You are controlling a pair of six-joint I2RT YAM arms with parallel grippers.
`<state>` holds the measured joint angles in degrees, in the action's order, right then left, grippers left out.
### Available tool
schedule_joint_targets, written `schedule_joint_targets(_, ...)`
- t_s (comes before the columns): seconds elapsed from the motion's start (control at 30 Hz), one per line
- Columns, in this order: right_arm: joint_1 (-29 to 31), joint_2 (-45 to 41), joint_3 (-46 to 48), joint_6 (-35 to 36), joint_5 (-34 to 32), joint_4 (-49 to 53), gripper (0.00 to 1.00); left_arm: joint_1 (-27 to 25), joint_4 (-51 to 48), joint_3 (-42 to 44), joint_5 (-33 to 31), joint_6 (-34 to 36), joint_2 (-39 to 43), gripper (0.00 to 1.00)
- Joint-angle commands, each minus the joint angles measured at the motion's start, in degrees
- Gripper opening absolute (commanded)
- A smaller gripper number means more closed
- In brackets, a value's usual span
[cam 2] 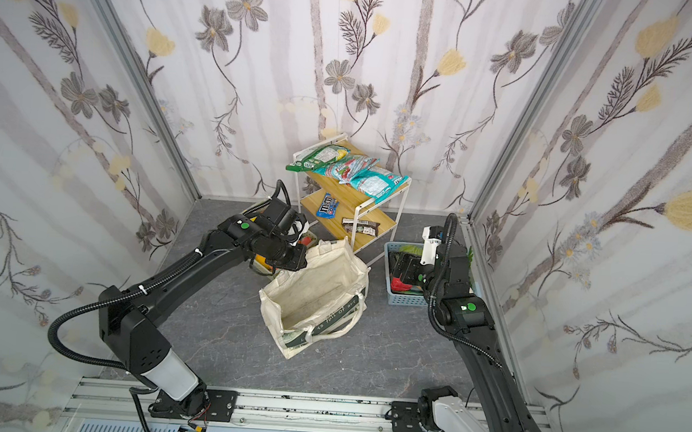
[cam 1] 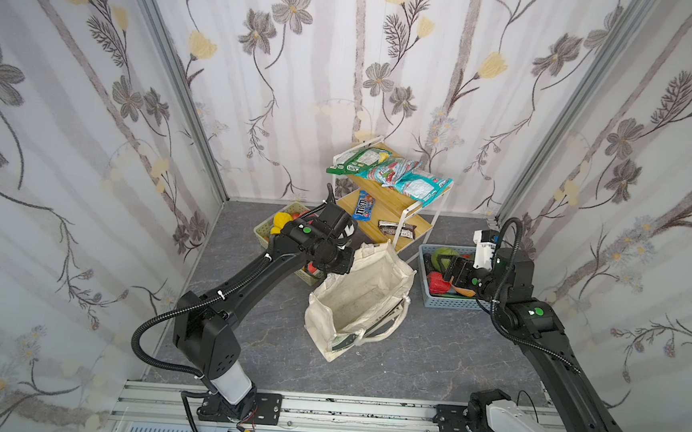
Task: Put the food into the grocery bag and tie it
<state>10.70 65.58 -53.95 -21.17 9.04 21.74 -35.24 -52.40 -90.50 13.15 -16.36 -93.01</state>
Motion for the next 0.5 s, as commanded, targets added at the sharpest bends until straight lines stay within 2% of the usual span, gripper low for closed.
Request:
schedule_joint_targets(0.0,-2.3,2.3,1.1,2.3,-6.1,1.2,0.83,0.1,1.5,0.6,0.7,-1.0,1.0,0.15)
schedule_joint_targets(0.13,-4.2,7.0,0.8,3.1,-9.5,-0.6,0.86,0.1,2.0,1.3,1.6,-0.9,1.4,0.15)
schedule_joint_targets(0.47,-6.1,21.0,-5.8,6.5,-9.9,-5.0,1.0,0.0,3.2,1.8,2.2,-1.2,1.3,0.14)
